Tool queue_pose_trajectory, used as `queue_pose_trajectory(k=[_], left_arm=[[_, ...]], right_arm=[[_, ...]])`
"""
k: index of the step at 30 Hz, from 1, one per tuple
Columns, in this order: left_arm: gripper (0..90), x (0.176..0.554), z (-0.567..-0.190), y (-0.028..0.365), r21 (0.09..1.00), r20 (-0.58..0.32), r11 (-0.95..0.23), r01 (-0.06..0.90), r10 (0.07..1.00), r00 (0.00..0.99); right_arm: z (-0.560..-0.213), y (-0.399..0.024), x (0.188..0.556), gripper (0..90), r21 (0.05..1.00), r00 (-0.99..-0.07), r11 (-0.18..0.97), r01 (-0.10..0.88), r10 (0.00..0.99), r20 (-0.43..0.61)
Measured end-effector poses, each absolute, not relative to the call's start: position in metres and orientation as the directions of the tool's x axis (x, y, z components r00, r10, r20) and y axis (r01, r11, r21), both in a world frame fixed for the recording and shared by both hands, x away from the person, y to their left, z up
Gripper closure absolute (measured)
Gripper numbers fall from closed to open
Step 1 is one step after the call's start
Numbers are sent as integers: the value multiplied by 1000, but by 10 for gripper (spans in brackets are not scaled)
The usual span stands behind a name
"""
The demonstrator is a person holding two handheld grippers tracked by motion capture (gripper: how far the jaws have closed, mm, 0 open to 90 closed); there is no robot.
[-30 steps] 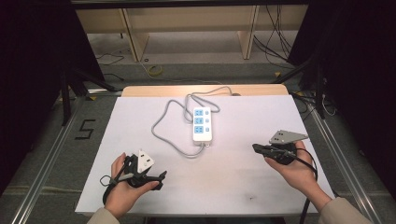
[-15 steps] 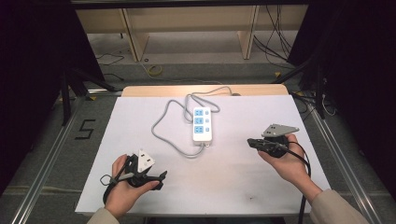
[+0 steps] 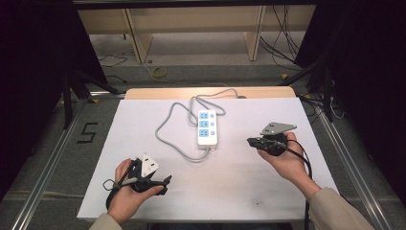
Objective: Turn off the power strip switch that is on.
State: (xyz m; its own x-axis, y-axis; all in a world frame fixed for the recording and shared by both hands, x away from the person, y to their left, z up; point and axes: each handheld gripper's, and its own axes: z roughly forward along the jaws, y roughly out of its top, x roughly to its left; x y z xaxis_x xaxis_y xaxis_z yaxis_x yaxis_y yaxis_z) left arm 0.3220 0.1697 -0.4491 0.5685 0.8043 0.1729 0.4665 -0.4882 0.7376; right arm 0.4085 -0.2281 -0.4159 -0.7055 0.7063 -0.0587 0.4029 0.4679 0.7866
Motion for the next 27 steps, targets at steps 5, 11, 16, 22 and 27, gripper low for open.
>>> queue_pose_trajectory(k=[5,11,16,22,27], left_arm=[[122,322,-449,169,735,173,-491,468,803,570],[123,322,-449,169,736,173,-490,467,803,570],[127,321,-449,169,737,174,-491,465,802,571],[128,321,-450,169,736,174,-492,466,802,572],[129,321,-450,169,737,174,-491,464,801,572]], right_arm=[[-417,-223,414,900,783,-707,473,403,704,-62],[-418,-218,419,900,780,-707,477,405,704,-64],[-419,-215,425,900,780,-706,477,405,705,-65],[-420,-211,431,900,779,-699,476,408,712,-68],[-422,-207,435,900,776,-701,480,409,710,-70]])
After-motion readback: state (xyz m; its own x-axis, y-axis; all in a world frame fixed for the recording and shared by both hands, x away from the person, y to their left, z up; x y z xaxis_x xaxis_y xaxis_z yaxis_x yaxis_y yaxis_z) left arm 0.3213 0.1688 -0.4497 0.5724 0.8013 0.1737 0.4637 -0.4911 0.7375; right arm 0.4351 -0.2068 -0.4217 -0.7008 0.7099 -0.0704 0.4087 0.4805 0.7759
